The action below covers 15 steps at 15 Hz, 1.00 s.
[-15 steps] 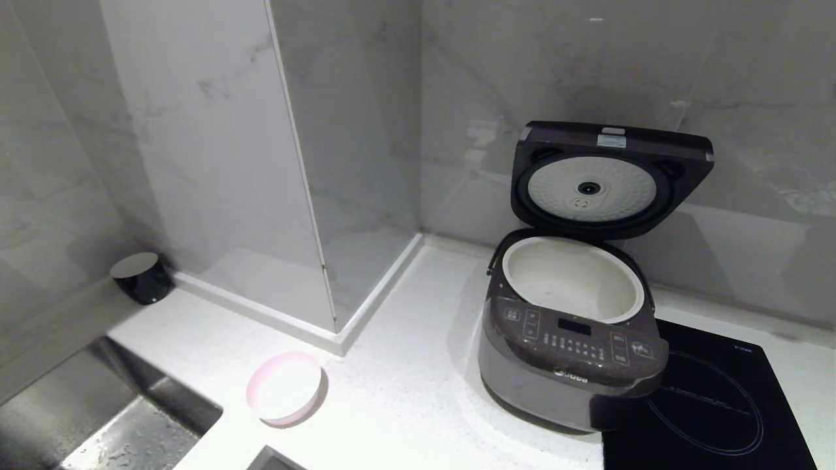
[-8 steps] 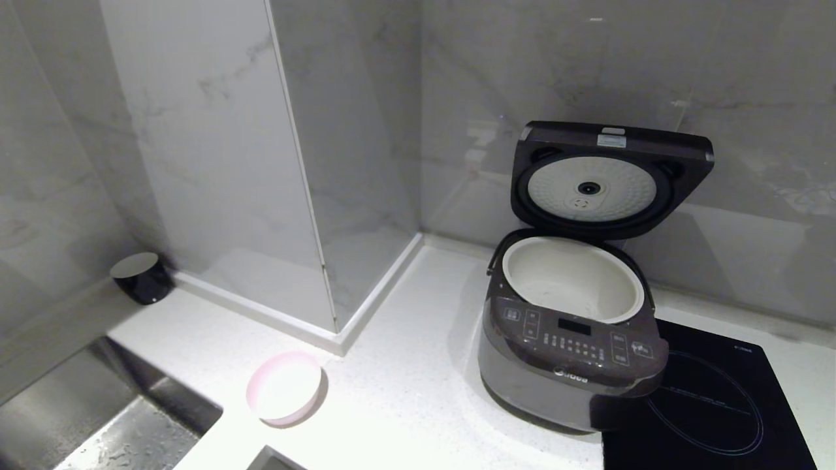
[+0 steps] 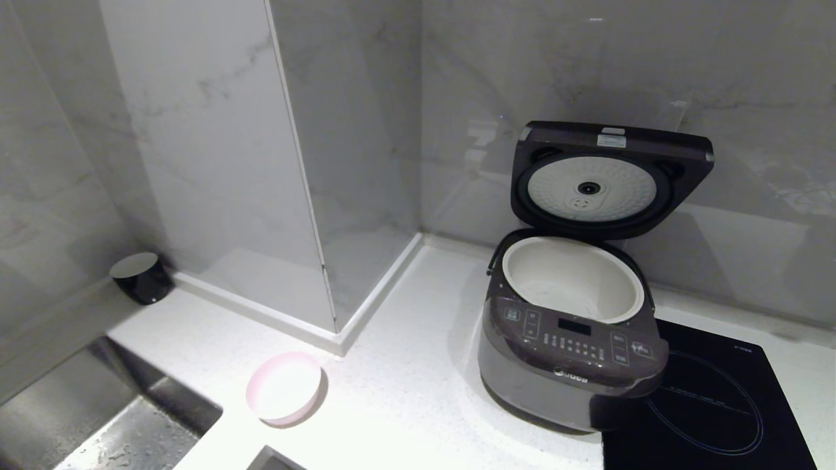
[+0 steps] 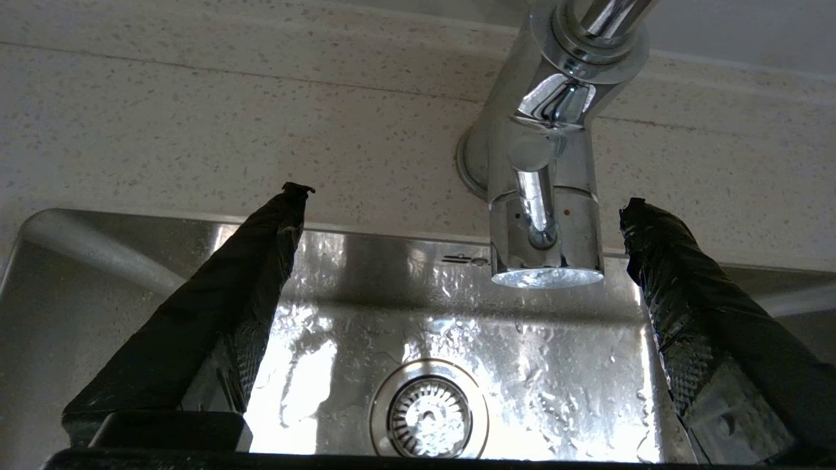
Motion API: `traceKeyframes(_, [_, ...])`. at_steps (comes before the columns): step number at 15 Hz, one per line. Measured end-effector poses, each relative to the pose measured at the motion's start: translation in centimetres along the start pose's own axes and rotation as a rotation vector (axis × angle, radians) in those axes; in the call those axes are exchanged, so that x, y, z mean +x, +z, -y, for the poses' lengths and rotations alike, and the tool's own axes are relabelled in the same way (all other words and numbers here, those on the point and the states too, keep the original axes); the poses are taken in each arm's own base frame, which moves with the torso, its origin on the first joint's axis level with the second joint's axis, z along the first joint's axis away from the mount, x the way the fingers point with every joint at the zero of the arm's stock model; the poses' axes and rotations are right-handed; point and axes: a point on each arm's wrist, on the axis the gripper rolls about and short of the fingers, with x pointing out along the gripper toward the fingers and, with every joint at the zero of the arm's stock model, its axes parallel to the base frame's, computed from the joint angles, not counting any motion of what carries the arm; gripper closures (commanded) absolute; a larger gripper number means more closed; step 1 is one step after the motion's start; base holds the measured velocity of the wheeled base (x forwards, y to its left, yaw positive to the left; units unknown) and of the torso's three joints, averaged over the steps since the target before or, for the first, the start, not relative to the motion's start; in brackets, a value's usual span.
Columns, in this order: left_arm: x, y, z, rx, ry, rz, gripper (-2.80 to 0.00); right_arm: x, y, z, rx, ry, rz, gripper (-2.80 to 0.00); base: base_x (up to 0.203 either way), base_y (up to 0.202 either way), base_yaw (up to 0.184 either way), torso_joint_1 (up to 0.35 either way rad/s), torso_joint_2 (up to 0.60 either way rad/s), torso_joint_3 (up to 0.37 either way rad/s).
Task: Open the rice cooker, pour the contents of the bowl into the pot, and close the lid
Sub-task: Turn on the tap
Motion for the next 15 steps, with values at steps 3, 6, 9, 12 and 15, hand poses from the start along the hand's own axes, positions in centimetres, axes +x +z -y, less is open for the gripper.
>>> traceKeyframes(3, [0.04, -0.02, 0.06, 0.001, -0.001, 0.0, -2.8, 0.0, 0.0, 0.0, 0.0, 0.0, 0.0, 0.0, 0.0, 0.0, 0.0, 0.0, 0.0, 0.0])
traceKeyframes(6, [0.09, -0.02, 0.21, 0.002, -0.005, 0.0, -2.8, 0.0, 0.0, 0.0, 0.0, 0.0, 0.0, 0.0, 0.0, 0.0, 0.0, 0.0, 0.0, 0.0])
traceKeyframes(9, [0.31, 0.26, 0.43, -0.007, -0.01, 0.012, -2.8, 0.0, 0.0, 0.0, 0.0, 0.0, 0.0, 0.0, 0.0, 0.0, 0.0, 0.0, 0.0, 0.0])
traceKeyframes(12, [0.6, 0.32, 0.67, -0.006, -0.015, 0.016, -2.8, 0.0, 0.0, 0.0, 0.0, 0.0, 0.0, 0.0, 0.0, 0.0, 0.0, 0.0, 0.0, 0.0])
traceKeyframes(15, [0.85, 0.4, 0.75, -0.006, -0.016, 0.02, -2.8, 0.0, 0.0, 0.0, 0.0, 0.0, 0.0, 0.0, 0.0, 0.0, 0.0, 0.0, 0.0, 0.0])
